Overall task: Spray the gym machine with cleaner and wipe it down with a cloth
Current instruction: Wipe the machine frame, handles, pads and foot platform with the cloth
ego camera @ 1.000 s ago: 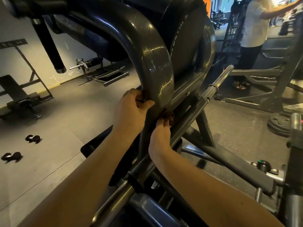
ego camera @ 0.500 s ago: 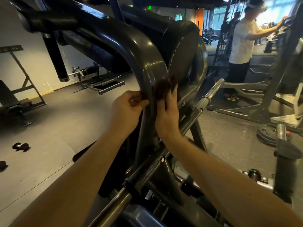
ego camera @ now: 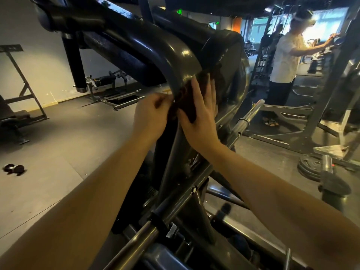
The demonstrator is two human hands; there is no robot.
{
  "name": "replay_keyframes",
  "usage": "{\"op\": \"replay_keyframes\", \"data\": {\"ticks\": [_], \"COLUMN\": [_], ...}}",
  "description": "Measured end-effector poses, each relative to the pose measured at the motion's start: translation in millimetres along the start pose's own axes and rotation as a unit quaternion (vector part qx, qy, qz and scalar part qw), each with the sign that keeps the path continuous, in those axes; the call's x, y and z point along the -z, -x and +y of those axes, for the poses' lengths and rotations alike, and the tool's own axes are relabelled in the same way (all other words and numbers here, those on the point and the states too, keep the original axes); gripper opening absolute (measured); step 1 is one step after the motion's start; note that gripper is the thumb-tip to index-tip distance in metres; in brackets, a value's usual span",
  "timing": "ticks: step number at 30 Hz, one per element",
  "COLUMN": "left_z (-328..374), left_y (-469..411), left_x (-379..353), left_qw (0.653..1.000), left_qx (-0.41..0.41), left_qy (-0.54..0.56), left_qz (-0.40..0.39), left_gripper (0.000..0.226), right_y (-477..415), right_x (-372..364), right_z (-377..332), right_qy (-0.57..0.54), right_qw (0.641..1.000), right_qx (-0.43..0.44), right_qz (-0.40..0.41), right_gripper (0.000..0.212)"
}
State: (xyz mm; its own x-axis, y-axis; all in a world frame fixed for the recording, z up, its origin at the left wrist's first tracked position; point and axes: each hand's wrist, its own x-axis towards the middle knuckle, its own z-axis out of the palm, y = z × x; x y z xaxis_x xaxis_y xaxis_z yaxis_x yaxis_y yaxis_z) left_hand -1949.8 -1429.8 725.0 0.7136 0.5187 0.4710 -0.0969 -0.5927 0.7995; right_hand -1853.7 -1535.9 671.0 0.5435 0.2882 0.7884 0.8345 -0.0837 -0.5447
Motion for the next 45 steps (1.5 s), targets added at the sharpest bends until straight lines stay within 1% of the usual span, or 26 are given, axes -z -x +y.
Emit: {"op": "replay_keyframes", "data": {"ticks": [1,3,4,6,9,11,13,15,16,17,18,19,21,22,24,25,28,31,33,34,36,37,39,41,43,45], "left_z": [2,4,3,1,-3,-3,-2,0,0,-1,-1,-2,0,1,3,4,10,18,20,19,18,17,16,14,11,10], "left_y": [-2,-6,-7,-6,-3,-2,-2,-3,-5,-7,-10,-13,-18,-22,-29,-34,-48,-61,-67,-69,-73,-75,-78,-84,-94,-105], "left_x": [1,1,0,-4,-8,-7,-4,-2,-1,-1,0,2,6,8,14,17,27,37,44,46,47,47,47,49,55,63], "left_qw": [1.000,0.999,0.999,0.997,0.994,0.994,0.995,0.996,0.997,0.998,0.999,0.999,0.997,0.996,0.992,0.990,0.989,0.989,0.987,0.986,0.985,0.984,0.984,0.983,0.978,0.977], "left_qx": [-0.001,-0.002,-0.001,0.015,0.037,0.045,0.039,0.031,0.023,0.013,-0.001,-0.019,-0.061,-0.082,-0.116,-0.127,-0.133,-0.123,-0.127,-0.129,-0.136,-0.137,-0.136,-0.136,-0.140,-0.126], "left_qy": [0.012,0.038,0.053,0.081,0.100,0.101,0.093,0.083,0.075,0.065,0.053,0.043,0.027,0.011,-0.033,-0.049,-0.052,-0.057,-0.062,-0.063,-0.062,-0.063,-0.067,-0.078,-0.094,-0.117], "left_qz": [0.003,0.007,0.010,0.007,-0.012,-0.019,-0.014,-0.008,-0.003,0.004,0.012,0.020,0.025,0.024,0.027,0.029,0.038,0.061,0.075,0.079,0.088,0.091,0.091,0.098,0.122,0.128], "left_gripper": [0.012,0.006,0.002,0.011,0.019,0.019,0.014,0.014,0.017,0.021,0.028,0.038,0.060,0.072,0.092,0.097,0.090,0.081,0.073,0.070,0.067,0.067,0.068,0.069,0.070,0.078], "right_y": [1,16,29,66,125,145,143,135,128,118,108,95,73,61,38,24,-30,-71,-78,-78,-76,-73,-68,-73,-97,-132], "right_x": [-2,-12,-22,-44,-85,-104,-109,-101,-94,-86,-78,-68,-51,-42,-23,-14,16,40,55,64,72,70,58,46,39,35], "right_z": [1,3,3,3,8,14,17,16,13,9,6,2,-2,-6,-13,-16,-32,-50,-46,-41,-35,-33,-37,-44,-51,-61], "right_qy": [0.009,0.005,-0.010,-0.054,-0.062,-0.041,-0.023,-0.021,-0.049,-0.094,-0.108,-0.087,-0.013,-0.017,-0.036,-0.006,0.093,0.113,0.075,0.017,-0.085,-0.090,-0.022,0.048,0.074,0.090], "right_qw": [1.000,0.999,0.996,0.981,0.938,0.916,0.905,0.921,0.936,0.943,0.946,0.950,0.950,0.955,0.979,0.986,0.986,0.965,0.950,0.944,0.937,0.945,0.970,0.980,0.978,0.969], "right_qx": [0.001,-0.032,-0.067,-0.175,-0.340,-0.400,-0.425,-0.388,-0.349,-0.318,-0.300,-0.296,-0.311,-0.293,-0.199,-0.166,-0.100,-0.100,-0.098,-0.110,-0.133,-0.126,-0.083,-0.043,-0.039,-0.040], "right_qz": [0.006,0.037,0.053,0.058,0.023,0.012,0.011,0.008,0.022,0.039,0.052,0.055,0.033,0.033,0.033,0.011,-0.092,-0.214,-0.286,-0.310,-0.311,-0.287,-0.228,-0.187,-0.189,-0.227], "right_gripper": [0.081,0.083,0.086,0.097,0.111,0.116,0.110,0.102,0.097,0.092,0.091,0.095,0.106,0.108,0.104,0.104,0.111,0.112,0.116,0.114,0.097,0.085,0.070,0.066,0.064,0.062]}}
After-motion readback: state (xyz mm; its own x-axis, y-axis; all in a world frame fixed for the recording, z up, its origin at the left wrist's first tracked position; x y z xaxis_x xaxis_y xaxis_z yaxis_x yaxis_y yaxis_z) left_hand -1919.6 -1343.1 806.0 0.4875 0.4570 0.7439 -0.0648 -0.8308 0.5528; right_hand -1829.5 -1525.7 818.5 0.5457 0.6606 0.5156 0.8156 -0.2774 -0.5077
